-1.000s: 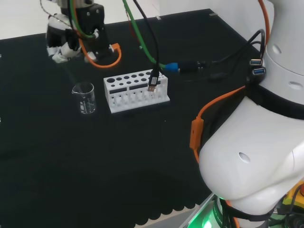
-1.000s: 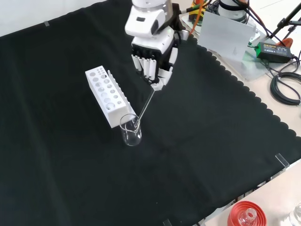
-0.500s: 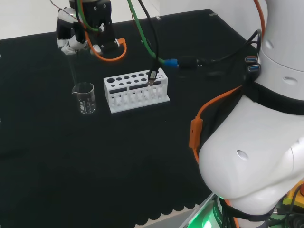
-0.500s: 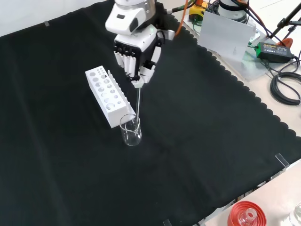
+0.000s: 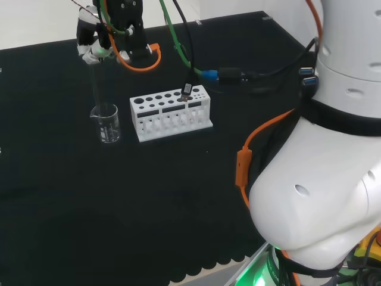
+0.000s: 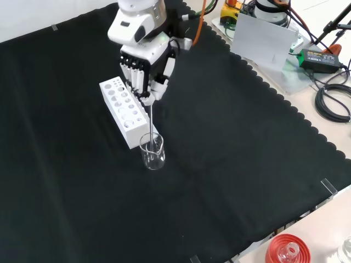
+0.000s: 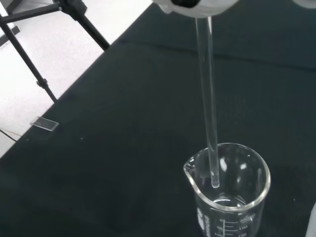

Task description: Stir in the beaker to the left of the white test tube rack with the glass rod.

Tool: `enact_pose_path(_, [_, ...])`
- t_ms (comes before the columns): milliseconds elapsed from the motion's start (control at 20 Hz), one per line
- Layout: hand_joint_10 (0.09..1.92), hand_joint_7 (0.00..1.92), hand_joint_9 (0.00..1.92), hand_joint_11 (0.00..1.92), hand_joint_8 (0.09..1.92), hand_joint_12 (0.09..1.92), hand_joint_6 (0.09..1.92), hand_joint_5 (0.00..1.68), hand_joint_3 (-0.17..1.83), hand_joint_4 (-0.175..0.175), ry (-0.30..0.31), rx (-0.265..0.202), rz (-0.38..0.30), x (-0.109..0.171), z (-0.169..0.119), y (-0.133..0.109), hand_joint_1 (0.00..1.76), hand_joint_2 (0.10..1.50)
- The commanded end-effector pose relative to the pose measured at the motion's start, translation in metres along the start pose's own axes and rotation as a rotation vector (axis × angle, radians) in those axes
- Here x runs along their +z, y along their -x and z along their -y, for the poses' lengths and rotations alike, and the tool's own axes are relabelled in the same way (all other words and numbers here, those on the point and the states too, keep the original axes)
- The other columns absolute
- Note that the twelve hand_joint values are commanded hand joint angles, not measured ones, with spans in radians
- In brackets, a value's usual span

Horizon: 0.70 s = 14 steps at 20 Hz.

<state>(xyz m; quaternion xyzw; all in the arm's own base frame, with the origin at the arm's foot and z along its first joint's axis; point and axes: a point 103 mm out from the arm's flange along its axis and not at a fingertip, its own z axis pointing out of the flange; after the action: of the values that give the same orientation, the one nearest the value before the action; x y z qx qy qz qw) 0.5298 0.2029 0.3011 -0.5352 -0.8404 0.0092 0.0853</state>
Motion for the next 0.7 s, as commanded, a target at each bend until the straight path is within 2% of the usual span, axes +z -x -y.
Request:
enact_pose_path(50, [0.62,1.17,1.66,1.51,1.00,0.86,0.60,1.06,0.00,-0.175,-0.015,0.005,0.001,0.016,-0.012,0.016,1.30,1.06])
enact_pose_path(400, [0.62,1.17,1.66,1.51,1.00,0.86,0.60,1.06,0.00,-0.175,-0.029,0.024,0.010,0.018,-0.007,0.036,1.30,1.06])
enact_pose_path(700, [0.63,1.17,1.66,1.51,1.00,0.86,0.60,1.06,0.00,-0.175,-0.029,0.033,0.010,0.014,0.009,0.034,1.30,1.06])
